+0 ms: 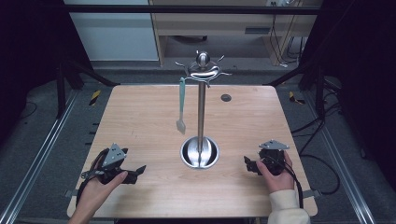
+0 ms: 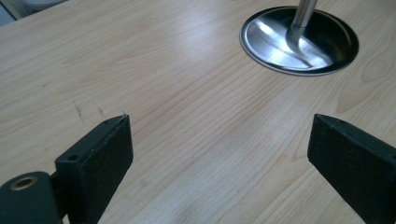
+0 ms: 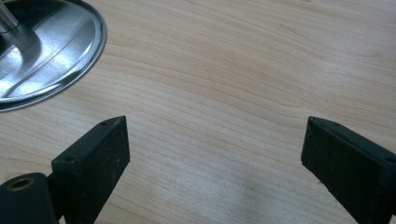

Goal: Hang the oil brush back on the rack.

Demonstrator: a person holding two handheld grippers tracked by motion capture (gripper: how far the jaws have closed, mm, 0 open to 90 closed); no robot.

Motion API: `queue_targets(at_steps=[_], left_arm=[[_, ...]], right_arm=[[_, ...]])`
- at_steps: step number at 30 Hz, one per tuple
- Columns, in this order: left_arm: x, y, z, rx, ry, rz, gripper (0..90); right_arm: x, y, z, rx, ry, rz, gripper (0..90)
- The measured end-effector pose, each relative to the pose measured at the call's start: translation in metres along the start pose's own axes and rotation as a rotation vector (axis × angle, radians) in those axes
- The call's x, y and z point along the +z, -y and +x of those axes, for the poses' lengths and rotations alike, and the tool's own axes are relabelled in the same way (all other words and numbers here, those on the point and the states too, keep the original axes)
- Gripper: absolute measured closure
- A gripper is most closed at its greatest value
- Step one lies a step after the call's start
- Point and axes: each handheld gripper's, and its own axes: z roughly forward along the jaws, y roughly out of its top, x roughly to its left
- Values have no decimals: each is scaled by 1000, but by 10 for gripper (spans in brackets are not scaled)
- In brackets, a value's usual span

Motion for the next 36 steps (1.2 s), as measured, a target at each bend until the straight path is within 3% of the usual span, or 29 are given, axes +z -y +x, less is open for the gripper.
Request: queue_targets(at_steps=[20, 36], left_arm=[[1, 28, 37, -116, -103, -14, 65], [4, 44, 53, -138, -183, -6, 65]], right_arm=[[0, 0, 0, 1, -1, 4, 85], [1, 0, 0, -3, 0, 8, 85]])
